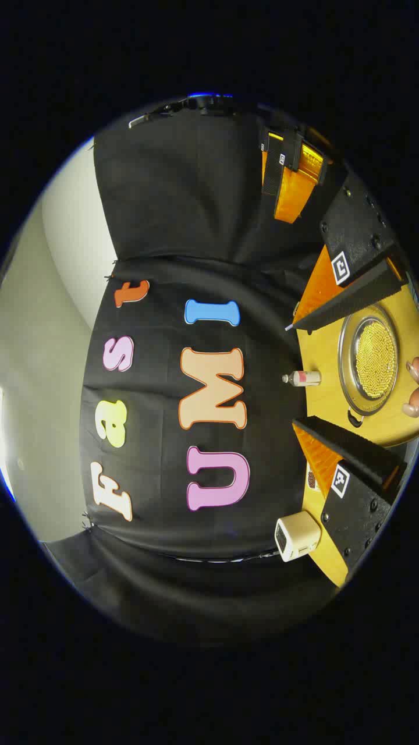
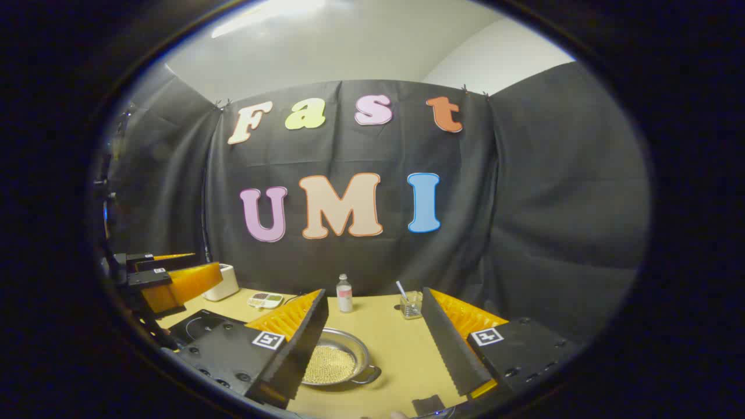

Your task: First push the handle of the pot to place it horizontally, then grasp the pot with both hands and set it on the induction cooktop.

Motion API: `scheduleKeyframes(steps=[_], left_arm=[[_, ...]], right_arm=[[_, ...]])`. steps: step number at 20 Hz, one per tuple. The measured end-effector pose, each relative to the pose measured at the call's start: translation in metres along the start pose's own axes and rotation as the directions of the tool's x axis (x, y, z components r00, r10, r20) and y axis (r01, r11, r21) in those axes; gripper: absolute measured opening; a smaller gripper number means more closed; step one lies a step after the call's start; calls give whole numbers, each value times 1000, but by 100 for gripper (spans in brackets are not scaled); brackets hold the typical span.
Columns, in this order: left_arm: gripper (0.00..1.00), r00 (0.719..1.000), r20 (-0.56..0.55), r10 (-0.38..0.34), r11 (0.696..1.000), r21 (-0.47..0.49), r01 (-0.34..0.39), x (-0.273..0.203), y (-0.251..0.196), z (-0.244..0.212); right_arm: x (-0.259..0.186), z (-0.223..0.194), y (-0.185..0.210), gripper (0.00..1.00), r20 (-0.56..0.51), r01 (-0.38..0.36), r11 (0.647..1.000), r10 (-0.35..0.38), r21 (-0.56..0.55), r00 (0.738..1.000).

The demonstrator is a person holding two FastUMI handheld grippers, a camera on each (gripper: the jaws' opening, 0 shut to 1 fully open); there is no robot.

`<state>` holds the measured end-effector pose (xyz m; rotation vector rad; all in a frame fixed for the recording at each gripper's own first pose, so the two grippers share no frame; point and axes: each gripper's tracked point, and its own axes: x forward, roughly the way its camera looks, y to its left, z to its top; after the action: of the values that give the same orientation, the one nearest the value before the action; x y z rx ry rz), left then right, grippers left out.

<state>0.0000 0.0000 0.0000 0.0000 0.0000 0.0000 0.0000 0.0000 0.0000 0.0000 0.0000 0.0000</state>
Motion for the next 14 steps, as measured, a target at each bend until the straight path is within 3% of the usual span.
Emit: scheduleKeyframes(steps=[6, 12, 13, 14], left_arm=[[96, 999, -4, 45, 999, -5, -45, 8, 1, 1], [96, 990, -25, 139, 990, 17, -138, 7, -1, -5], [92, 988, -39, 147, 989, 12, -147, 6, -3, -10], [96, 986, -52, 161, 987, 7, -161, 4, -5, -16]], right_arm=[[-2, 7, -3, 94, 14, -37, 999, 37, 4, 999], [20, -5, 3, 94, -15, -169, 985, 169, 22, 985], [22, -8, 3, 95, -25, -192, 981, 193, 31, 981], [21, -11, 1, 95, -27, -212, 977, 213, 41, 977]])
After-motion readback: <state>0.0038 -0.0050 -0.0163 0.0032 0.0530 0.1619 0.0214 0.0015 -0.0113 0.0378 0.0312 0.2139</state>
